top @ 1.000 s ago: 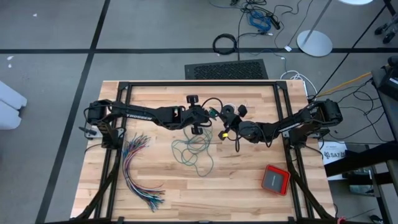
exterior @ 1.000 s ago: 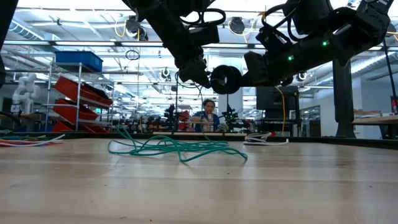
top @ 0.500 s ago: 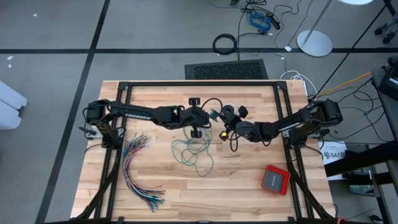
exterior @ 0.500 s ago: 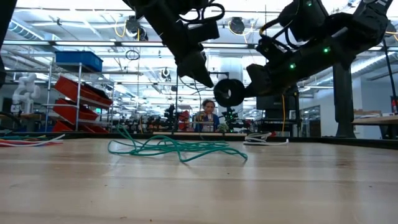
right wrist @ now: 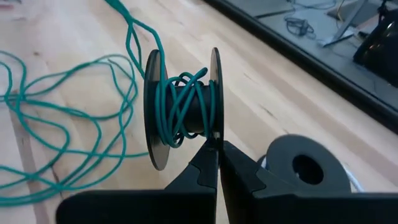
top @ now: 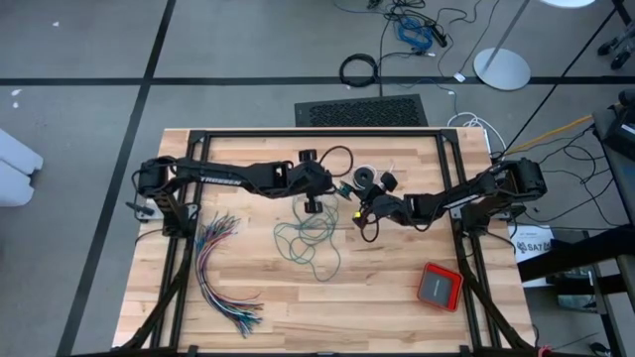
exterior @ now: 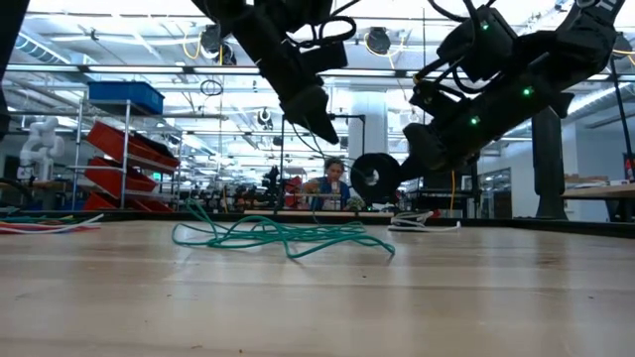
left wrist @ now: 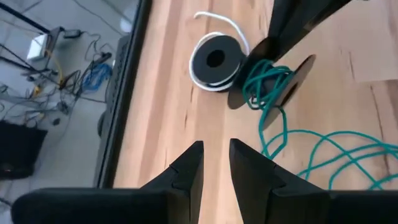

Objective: Coil cords
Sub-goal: Coil the green wire onto the spool

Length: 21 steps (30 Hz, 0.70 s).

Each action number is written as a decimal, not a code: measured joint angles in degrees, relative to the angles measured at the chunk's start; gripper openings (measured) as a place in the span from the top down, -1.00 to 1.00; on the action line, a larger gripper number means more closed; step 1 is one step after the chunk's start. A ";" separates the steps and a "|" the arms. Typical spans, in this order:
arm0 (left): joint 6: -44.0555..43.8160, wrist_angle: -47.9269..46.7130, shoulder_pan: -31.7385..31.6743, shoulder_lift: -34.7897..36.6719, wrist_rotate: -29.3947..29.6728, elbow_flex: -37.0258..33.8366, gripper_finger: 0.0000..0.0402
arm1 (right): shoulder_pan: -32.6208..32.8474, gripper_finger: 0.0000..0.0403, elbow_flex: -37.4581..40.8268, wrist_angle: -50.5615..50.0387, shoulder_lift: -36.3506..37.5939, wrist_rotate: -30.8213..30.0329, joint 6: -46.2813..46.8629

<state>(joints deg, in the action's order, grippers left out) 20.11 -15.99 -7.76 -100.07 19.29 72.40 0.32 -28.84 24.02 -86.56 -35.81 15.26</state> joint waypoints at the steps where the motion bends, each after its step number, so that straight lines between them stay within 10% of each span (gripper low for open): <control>1: -0.22 -0.01 -0.35 0.00 -0.91 0.00 0.58 | 0.00 1.00 0.00 -0.43 0.00 0.24 0.15; 10: -2.98 1.89 -6.26 0.00 -21.27 -4.02 0.58 | 0.00 1.00 0.00 -5.53 0.00 3.19 1.40; 21: -16.63 28.37 -12.01 -2.24 -34.20 -17.24 0.58 | -0.66 1.00 0.02 -6.86 -1.14 7.39 1.23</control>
<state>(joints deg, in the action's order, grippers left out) 3.48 12.38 -19.77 -102.31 -14.91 55.16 -0.34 -28.82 17.16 -87.71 -28.42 16.49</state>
